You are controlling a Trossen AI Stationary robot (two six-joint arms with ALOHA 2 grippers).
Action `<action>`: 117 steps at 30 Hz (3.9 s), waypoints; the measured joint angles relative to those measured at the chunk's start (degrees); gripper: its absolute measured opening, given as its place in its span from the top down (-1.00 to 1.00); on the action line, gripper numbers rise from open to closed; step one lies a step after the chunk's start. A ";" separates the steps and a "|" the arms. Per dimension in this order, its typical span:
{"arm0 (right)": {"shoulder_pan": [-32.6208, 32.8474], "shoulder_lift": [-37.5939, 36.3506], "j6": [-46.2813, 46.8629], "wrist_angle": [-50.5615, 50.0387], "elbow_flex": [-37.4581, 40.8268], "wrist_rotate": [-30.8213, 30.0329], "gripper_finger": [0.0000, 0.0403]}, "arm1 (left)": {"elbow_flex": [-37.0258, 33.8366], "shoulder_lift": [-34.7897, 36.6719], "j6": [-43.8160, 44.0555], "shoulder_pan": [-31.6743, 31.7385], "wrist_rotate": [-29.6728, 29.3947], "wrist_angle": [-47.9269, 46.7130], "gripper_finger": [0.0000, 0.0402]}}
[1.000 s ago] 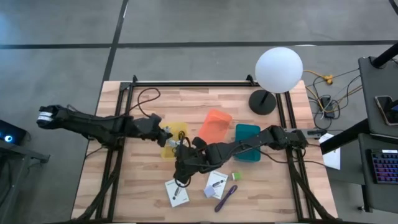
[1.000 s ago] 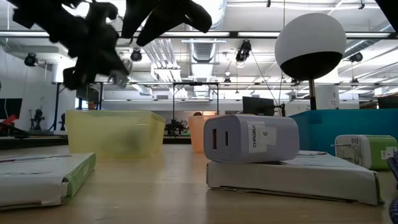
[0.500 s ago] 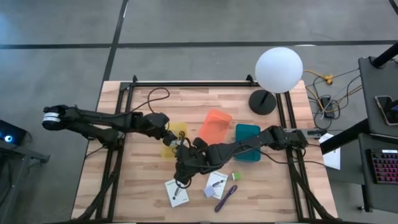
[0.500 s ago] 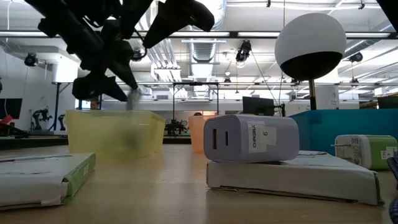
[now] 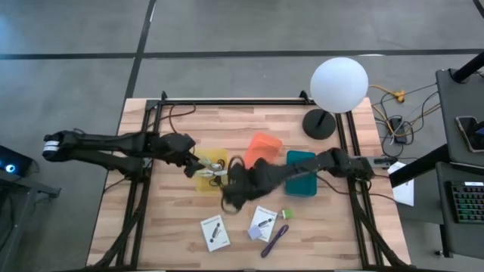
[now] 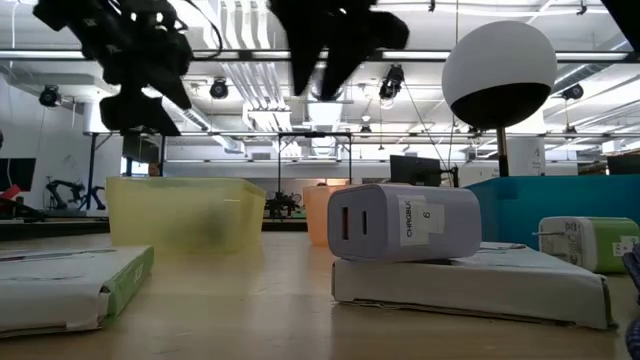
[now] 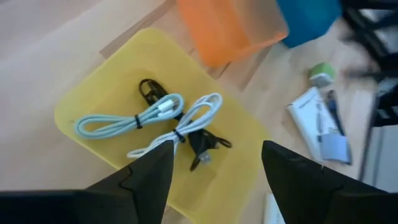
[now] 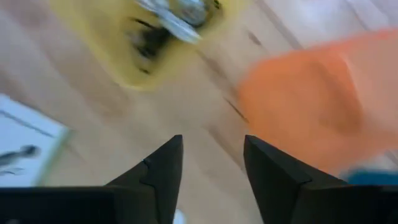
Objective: Pick and place items into bin
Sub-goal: Adjust the orange bin
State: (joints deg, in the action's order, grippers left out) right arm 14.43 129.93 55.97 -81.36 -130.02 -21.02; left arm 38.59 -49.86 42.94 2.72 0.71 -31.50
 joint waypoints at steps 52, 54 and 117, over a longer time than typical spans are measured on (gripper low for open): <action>-1.94 -1.53 5.47 -2.59 17.88 4.56 0.89 | -0.76 5.42 0.13 -0.19 -0.24 3.00 0.01; -4.13 -2.03 3.34 0.62 17.87 7.72 0.89 | -0.76 5.53 0.15 -0.19 -0.24 2.89 0.01; -18.42 -1.46 -20.77 22.00 22.18 8.11 0.89 | -0.85 6.14 -0.33 -0.17 -0.24 5.57 0.01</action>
State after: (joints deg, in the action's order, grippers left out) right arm -3.99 128.46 35.20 -59.37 -107.84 -12.91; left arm 37.73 -43.72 42.61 2.54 0.47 -25.93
